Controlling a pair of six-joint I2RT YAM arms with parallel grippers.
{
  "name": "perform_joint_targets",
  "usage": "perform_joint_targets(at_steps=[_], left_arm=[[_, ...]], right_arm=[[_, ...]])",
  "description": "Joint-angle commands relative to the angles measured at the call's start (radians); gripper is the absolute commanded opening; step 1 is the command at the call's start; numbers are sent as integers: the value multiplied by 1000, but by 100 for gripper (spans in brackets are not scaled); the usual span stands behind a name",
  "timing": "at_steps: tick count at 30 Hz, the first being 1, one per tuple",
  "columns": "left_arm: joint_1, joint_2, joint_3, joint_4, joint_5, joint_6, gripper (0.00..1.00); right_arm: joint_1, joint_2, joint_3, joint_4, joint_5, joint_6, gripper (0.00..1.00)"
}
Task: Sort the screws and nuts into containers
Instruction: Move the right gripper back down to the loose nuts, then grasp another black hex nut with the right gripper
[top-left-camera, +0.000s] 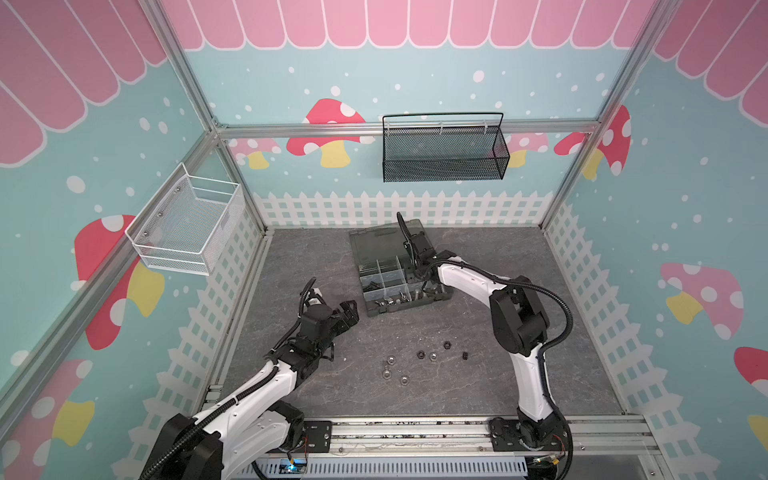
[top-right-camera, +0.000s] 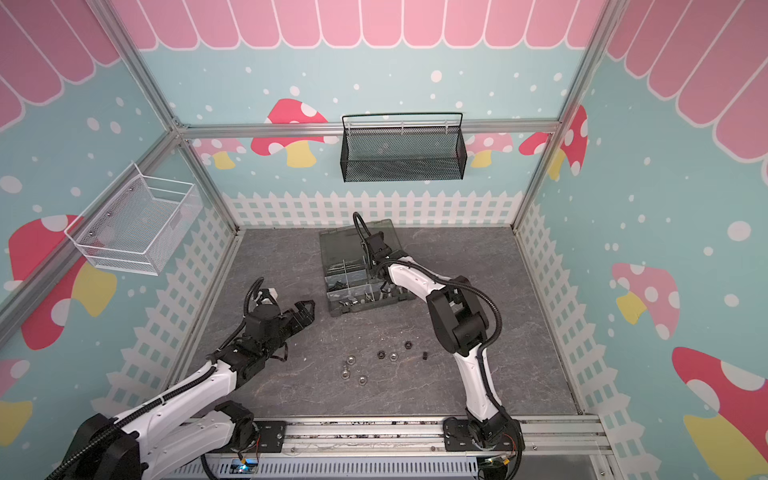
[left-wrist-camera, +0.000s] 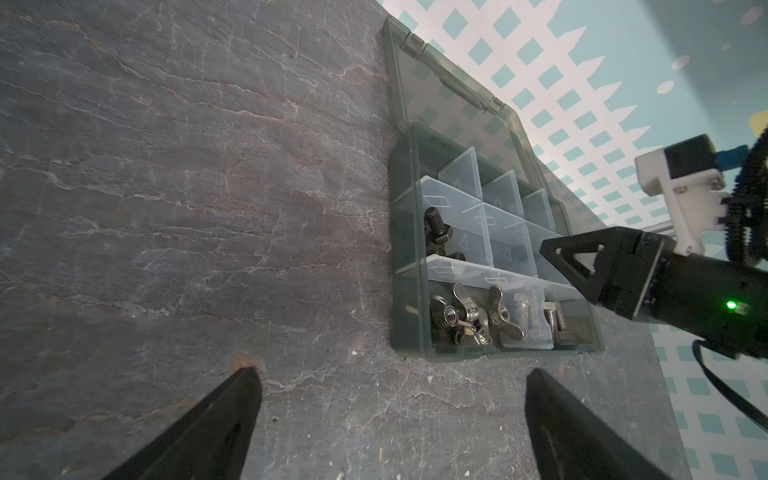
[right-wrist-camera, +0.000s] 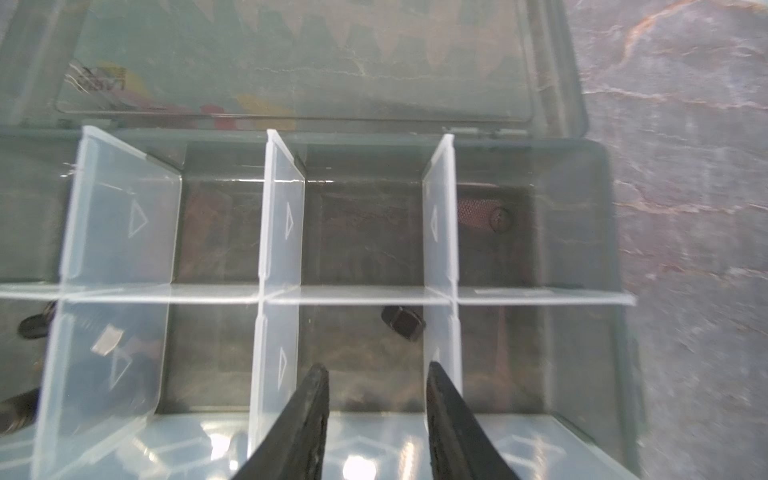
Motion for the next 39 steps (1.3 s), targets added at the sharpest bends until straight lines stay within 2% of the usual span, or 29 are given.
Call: perform_joint_targets(at_steps=[1, 12, 20, 30, 39], left_arm=[[5, -4, 8, 0, -11, -10, 100], [6, 10, 21, 2, -9, -5, 100], [5, 47, 32, 27, 20, -14, 99], [6, 60, 25, 36, 30, -31, 99], [5, 65, 21, 34, 24, -34, 99]], right_arm=[[0, -131, -86, 6, 0, 11, 43], [-1, -478, -523, -29, -31, 136, 44], [1, -636, -742, -87, -109, 214, 45], [42, -655, -845, -92, -191, 288, 45], [75, -602, -838, -92, -193, 298, 45]])
